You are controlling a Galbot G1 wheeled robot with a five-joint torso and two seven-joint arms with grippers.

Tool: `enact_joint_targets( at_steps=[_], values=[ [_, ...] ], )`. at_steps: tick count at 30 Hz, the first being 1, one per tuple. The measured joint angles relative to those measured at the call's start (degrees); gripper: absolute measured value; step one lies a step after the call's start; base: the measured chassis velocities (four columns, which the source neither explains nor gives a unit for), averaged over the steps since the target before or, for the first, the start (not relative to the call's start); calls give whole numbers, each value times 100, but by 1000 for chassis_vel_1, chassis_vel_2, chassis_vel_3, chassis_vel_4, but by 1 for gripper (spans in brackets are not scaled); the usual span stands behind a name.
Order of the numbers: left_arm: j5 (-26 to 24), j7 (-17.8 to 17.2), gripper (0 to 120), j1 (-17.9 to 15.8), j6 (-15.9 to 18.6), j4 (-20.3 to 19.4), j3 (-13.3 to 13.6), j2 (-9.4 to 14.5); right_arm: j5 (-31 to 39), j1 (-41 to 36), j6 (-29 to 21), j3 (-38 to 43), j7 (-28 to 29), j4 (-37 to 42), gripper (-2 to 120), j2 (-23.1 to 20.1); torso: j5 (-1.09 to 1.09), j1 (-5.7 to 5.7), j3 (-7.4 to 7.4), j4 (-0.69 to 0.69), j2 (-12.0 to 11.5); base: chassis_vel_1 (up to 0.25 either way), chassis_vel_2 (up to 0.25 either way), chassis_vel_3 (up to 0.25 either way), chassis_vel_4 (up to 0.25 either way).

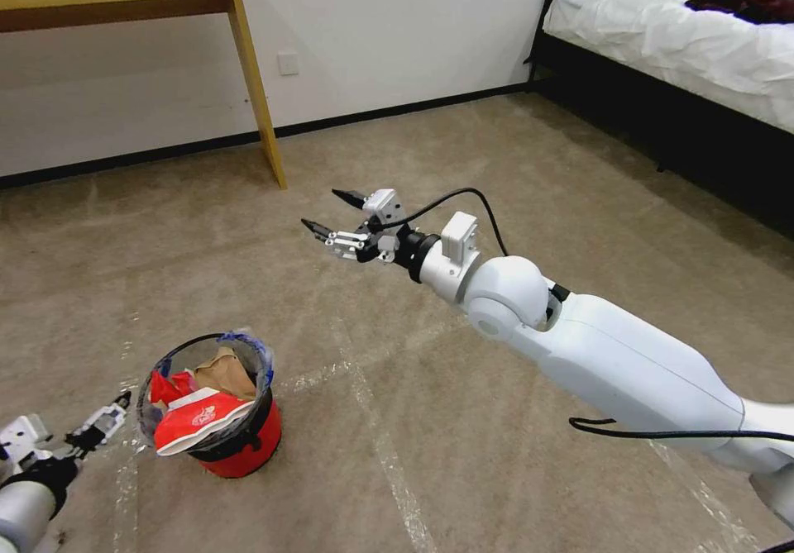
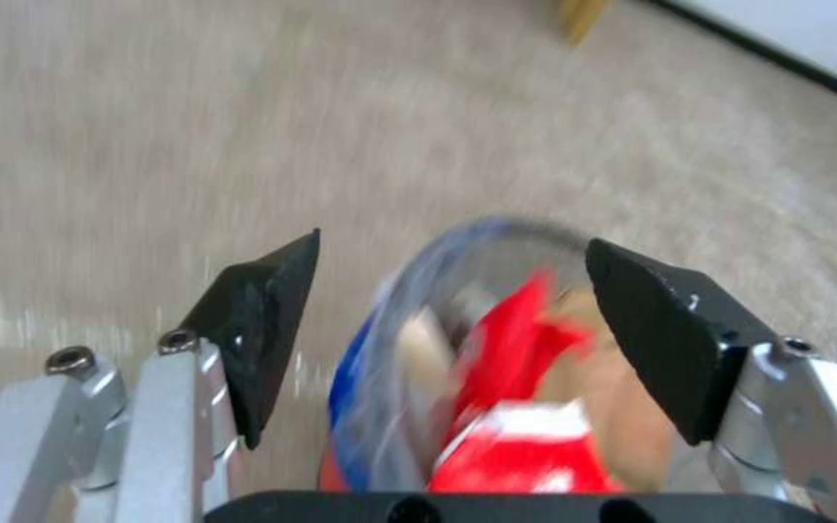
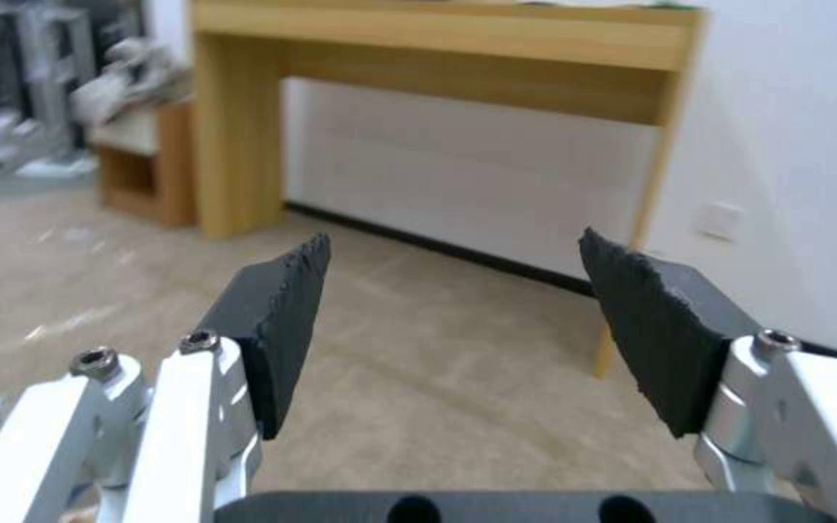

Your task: Pick up the trash bin and place the garbage on the floor into it.

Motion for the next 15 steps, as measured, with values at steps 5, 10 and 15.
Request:
enact_joint_targets(
  at_steps=[5,10,15],
  values=[
    [499,385,95,163,-504,-487,84,-66,226,-468,177,648,711,110,67,-57,0,0,0,-4,-1,0,0,0,0],
    [1125,691,100,366,-1317,-623,195,-141,423,-1103,368,1615,1528,378,63,47,-1,0,0,-1,0,0,0,0,0],
    [1395,760,100,557,-1727,-676,266,-169,106,-1734,415,2493,1628,802,81,15,-1,0,0,-1,0,0,0,0,0]
  ],
)
